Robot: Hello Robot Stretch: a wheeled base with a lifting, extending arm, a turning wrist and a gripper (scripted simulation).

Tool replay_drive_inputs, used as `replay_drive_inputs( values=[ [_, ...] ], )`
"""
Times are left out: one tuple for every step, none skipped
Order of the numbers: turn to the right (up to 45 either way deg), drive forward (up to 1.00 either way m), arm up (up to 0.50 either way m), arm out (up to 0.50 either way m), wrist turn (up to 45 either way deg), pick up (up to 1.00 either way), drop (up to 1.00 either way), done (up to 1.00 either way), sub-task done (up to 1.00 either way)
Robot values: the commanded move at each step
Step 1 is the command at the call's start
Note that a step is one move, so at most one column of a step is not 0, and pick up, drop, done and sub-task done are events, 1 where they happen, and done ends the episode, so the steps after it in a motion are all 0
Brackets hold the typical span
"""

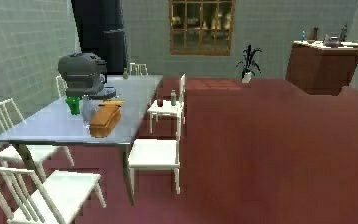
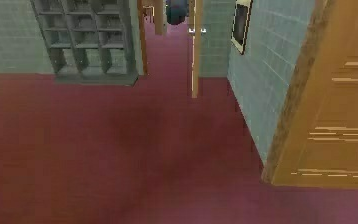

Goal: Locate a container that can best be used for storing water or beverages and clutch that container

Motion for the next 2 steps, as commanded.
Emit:
replay_drive_inputs(
  values=[
    [0.0, 0.75, 0.0, 0.0, 0.0, 0.0, 0.0, 0.0, 0.0],
    [-45.0, 0.0, 0.0, 0.0, 0.0, 0.0, 0.0, 0.0, 0.0]
  ],
)
